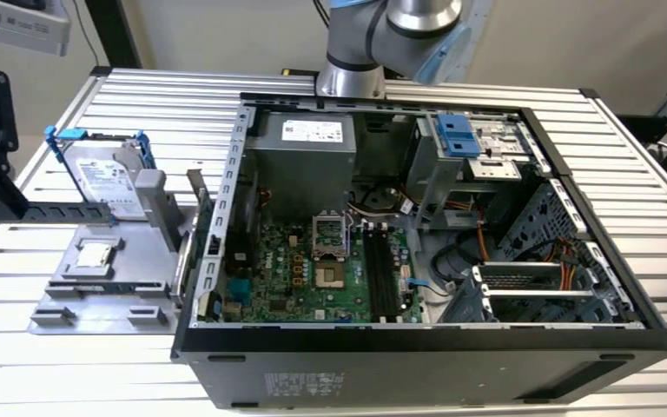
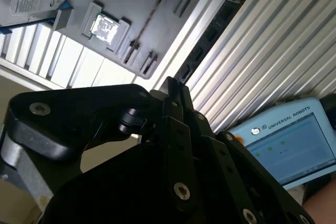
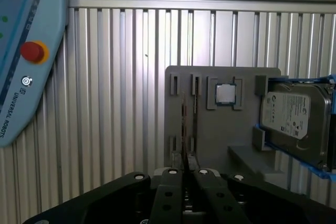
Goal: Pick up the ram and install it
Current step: 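Pick up the ram and move it above insertion slot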
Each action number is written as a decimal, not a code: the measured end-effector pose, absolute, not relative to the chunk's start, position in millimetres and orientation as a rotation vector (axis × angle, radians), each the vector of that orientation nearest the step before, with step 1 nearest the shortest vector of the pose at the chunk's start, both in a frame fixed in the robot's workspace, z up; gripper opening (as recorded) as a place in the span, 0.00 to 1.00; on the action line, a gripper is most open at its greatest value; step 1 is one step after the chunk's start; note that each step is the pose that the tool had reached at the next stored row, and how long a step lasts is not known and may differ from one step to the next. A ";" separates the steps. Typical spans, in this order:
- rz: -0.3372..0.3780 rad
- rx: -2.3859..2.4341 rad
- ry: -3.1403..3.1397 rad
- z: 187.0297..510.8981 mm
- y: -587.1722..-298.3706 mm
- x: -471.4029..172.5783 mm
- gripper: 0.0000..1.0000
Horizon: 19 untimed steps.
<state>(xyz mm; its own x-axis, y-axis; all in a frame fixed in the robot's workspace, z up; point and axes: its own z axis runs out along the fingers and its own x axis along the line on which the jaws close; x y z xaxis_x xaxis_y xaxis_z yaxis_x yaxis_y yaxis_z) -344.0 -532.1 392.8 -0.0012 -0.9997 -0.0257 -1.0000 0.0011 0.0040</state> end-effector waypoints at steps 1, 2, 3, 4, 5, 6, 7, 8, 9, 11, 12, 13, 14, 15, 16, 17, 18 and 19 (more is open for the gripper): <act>0.033 -2.210 2.212 392.8 -532.1 -340.2 0.00; 0.034 -2.210 2.212 392.8 -532.1 -336.2 0.00; 0.035 -2.210 2.213 392.8 -532.1 -332.3 0.00; 0.035 -2.210 2.213 392.8 -532.1 -328.6 0.00; 0.036 -2.210 2.213 392.8 -532.1 -324.6 0.00; 0.036 -2.211 2.213 392.8 -532.1 -320.6 0.00; 0.037 -2.211 2.213 392.8 -532.1 -316.7 0.00; 0.037 -2.211 2.214 392.8 -532.1 -312.8 0.00; 0.038 -2.211 2.214 392.8 -532.1 -309.0 0.00; 0.039 -2.212 2.214 392.8 -532.1 -301.4 0.00; 0.039 -2.212 2.215 392.8 -532.1 -298.0 0.00; 0.040 -2.212 2.215 392.8 -532.1 -294.5 0.00; 0.040 -2.212 2.215 392.8 -532.1 -291.2 0.00; 0.040 -2.212 2.215 392.8 -532.1 -288.0 0.00; 0.041 -2.213 2.216 392.8 -532.1 -284.8 0.00; 0.041 -2.213 2.216 392.8 -532.1 -281.6 0.00; 0.041 -2.213 2.216 392.7 -532.1 -278.4 0.00; 0.042 -2.213 2.216 392.7 -532.1 -275.1 0.00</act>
<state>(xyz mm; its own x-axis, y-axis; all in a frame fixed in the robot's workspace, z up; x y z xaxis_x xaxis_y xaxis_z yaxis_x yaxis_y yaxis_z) -275.1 -532.1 392.7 -0.0015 -0.9997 -0.0257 -0.9999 0.0012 0.0120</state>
